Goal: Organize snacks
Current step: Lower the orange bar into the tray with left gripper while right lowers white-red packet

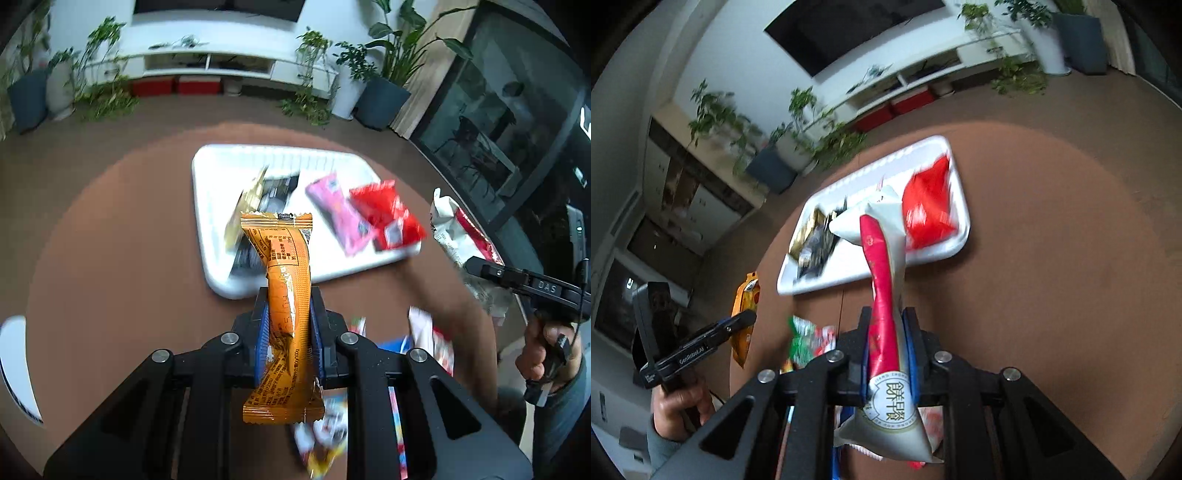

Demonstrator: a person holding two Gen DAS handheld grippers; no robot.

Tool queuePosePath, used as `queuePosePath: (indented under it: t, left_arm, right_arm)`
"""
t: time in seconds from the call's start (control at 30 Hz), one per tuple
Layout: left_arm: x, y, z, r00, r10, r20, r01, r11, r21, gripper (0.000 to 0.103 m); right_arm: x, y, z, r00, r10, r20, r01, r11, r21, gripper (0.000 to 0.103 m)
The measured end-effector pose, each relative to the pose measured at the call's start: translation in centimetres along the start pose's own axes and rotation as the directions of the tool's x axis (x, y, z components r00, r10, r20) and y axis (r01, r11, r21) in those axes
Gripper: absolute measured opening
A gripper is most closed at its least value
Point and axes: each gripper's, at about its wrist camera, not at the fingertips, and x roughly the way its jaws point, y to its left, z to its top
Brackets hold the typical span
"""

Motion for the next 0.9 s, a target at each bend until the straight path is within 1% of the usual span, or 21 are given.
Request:
queuePosePath:
  t: [0.13, 0.2, 0.23, 0.37, 0.47, 0.57, 0.77, 0.9]
  left_arm:
    - [1.7, -1.7, 4.5, 1.000, -0.002, 0.015, 0.002, 0.999, 0.034, 0.018]
    - [2.6, -2.7, 5.9, 1.000, 0.002, 0.010, -0.002, 0.999, 0.052, 0.018]
    - [3.5, -3.2, 6.7, 1.000, 0.008, 0.007, -0.008, 0.998, 0.065, 0.018]
    - [6.3, -4.2, 8.3, 0.999, 0.035, -0.009, -0.035, 0.996, 0.085, 0.018]
    - [8.3, -4.2, 8.8, 0.998, 0.048, -0.027, -0.046, 0.996, 0.077, 0.018]
    - [9.9, -4.3, 8.5, 0.997, 0.063, -0.044, -0.059, 0.995, 0.081, 0.018]
    - [12.4, -4.3, 7.4, 0.994, 0.090, -0.065, -0.084, 0.993, 0.087, 0.018]
    - [13.5, -3.6, 6.7, 0.992, 0.102, -0.079, -0.095, 0.992, 0.087, 0.020]
  right_arm:
    - [0.5, 1.7, 3.3, 0.999, 0.016, 0.043, -0.016, 1.000, -0.012, 0.017]
    - [1.4, 2.4, 4.9, 0.999, 0.024, 0.049, -0.024, 1.000, -0.012, 0.017]
    - [2.3, 3.0, 5.8, 0.999, 0.018, 0.049, -0.017, 1.000, -0.016, 0.017]
    - [5.5, 4.3, 8.1, 1.000, -0.008, 0.024, 0.009, 0.999, -0.030, 0.017]
    - [7.9, 4.6, 9.3, 0.999, -0.035, 0.009, 0.036, 0.999, -0.031, 0.017]
    - [10.1, 4.0, 9.7, 0.998, -0.060, -0.010, 0.060, 0.998, -0.012, 0.017]
    - [12.8, 3.1, 9.3, 0.995, -0.095, -0.039, 0.095, 0.995, 0.006, 0.017]
    - [13.9, 2.8, 9.0, 0.994, -0.097, -0.058, 0.099, 0.995, 0.023, 0.017]
